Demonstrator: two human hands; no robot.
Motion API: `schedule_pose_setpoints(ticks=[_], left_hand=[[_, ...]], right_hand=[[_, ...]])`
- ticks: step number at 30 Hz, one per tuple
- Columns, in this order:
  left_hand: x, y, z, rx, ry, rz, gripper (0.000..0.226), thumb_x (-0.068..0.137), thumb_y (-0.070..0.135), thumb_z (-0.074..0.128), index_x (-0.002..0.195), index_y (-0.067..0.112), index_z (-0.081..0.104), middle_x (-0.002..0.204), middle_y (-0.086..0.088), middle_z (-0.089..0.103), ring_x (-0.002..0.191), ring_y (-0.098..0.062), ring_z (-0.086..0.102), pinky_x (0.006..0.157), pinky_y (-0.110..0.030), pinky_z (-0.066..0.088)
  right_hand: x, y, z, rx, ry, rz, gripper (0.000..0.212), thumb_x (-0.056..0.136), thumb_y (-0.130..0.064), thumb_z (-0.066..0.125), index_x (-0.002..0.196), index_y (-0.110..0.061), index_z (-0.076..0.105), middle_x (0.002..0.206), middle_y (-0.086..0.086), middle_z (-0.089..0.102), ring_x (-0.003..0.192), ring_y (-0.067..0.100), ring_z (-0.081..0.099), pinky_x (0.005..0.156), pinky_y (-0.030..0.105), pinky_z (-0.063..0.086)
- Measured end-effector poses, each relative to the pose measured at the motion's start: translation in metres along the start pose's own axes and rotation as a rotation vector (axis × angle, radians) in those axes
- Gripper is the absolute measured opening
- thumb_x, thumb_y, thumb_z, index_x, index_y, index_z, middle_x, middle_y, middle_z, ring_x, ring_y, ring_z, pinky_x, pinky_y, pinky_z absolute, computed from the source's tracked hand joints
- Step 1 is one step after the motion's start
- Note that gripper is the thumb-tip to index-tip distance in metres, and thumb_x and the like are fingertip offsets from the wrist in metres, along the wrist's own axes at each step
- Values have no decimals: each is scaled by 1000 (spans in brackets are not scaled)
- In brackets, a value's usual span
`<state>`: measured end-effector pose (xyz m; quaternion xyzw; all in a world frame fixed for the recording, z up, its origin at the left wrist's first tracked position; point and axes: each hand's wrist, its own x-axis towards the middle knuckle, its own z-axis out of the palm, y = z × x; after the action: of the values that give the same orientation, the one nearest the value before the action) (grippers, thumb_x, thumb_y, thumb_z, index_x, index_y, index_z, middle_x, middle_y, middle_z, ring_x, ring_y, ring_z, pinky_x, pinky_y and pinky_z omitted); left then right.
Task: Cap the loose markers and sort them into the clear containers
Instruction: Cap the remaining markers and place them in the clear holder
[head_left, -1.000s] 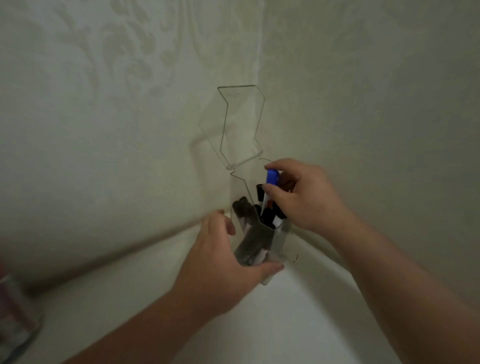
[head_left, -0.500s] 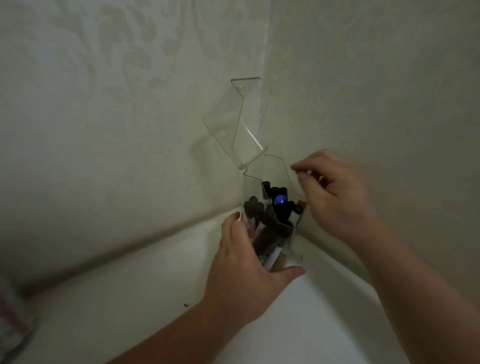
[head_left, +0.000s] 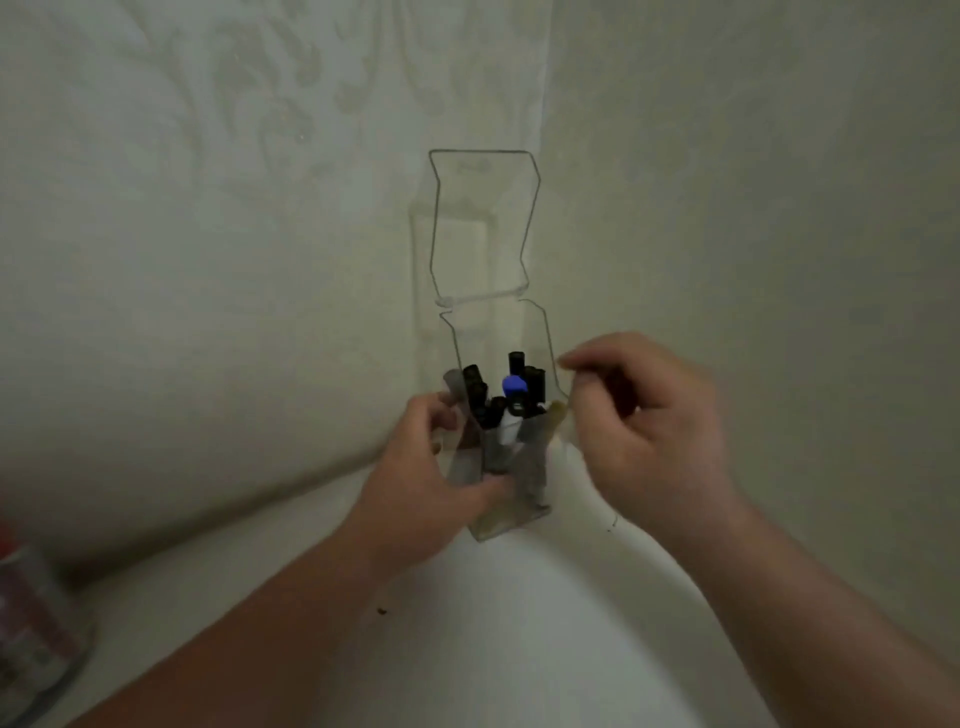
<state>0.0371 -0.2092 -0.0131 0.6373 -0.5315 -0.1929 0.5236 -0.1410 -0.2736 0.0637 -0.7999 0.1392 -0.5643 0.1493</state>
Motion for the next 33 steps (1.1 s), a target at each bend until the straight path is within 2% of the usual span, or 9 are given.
schedule_pose_setpoints(ticks=[3, 7, 9, 15, 20, 24, 27, 29, 33], left_hand=[[15, -3, -30, 34, -33, -62, 96, 51, 53, 93, 126, 46, 34, 134, 23, 50, 127, -1, 52, 110, -41, 46], [36, 31, -51, -161, -16, -18, 141, 39, 51, 97, 152, 48, 12, 157, 12, 34, 140, -3, 39, 111, -35, 40], [50, 54, -55, -418, 37, -50, 126, 55, 56, 91, 156, 39, 18, 157, 3, 39, 140, -14, 43, 108, -37, 42], [52, 80, -60, -774, 7, -151, 102, 71, 91, 36, 151, 28, 42, 155, 4, 44, 144, -19, 38, 119, -61, 21], [36, 64, -41, -446, -28, -42, 47, 90, 57, 50, 136, 47, 48, 120, 31, 66, 116, 6, 61, 102, -26, 47], [28, 62, -25, -171, 92, 86, 64, 98, 31, 58, 150, 46, 23, 133, 31, 53, 120, 21, 49, 93, 0, 37], [32, 71, -25, -145, 77, 64, 58, 97, 25, 66, 124, 65, 35, 117, 42, 58, 113, 22, 53, 101, -12, 42], [23, 74, -36, -75, 50, 54, 54, 93, 27, 71, 132, 53, 45, 111, 41, 63, 107, 16, 59, 98, -17, 48], [-36, 76, -81, 65, 193, -11, 52, 88, 31, 75, 134, 36, 50, 120, 24, 60, 100, 3, 65, 83, -18, 53]], right_hand=[[13, 33, 16, 137, 184, 536, 14, 87, -19, 66, 101, -21, 65, 83, -11, 63, 74, -1, 57, 70, 21, 45], [52, 56, 35, 566, -45, 909, 47, 93, -56, 50, 125, -24, 58, 120, 0, 67, 114, 14, 62, 103, 39, 46], [74, 54, 42, 783, -125, 974, 69, 97, -65, 34, 147, -18, 44, 132, 8, 62, 124, 18, 57, 111, 42, 38], [99, 41, 37, 891, -163, 827, 75, 96, -70, 26, 119, -14, 71, 125, -3, 70, 132, 13, 49, 118, 49, 26], [62, 31, 36, 410, -271, 734, 67, 75, -72, 66, 133, -41, 56, 136, -7, 58, 123, 12, 55, 107, 43, 45], [41, 23, 44, 513, -185, 731, 53, 80, -61, 66, 130, -50, 54, 134, 0, 58, 122, 11, 58, 104, 36, 50], [48, 25, 41, 555, -167, 773, 35, 95, -40, 62, 130, -42, 57, 125, -2, 61, 105, 1, 65, 91, 30, 55], [51, 22, 39, 538, -133, 775, 39, 97, -31, 60, 136, -31, 56, 117, -5, 63, 87, -7, 68, 78, 19, 55], [37, 4, 41, -21, 131, 354, 40, 92, -35, 66, 128, -19, 59, 125, -2, 57, 116, 17, 56, 100, 41, 48]])
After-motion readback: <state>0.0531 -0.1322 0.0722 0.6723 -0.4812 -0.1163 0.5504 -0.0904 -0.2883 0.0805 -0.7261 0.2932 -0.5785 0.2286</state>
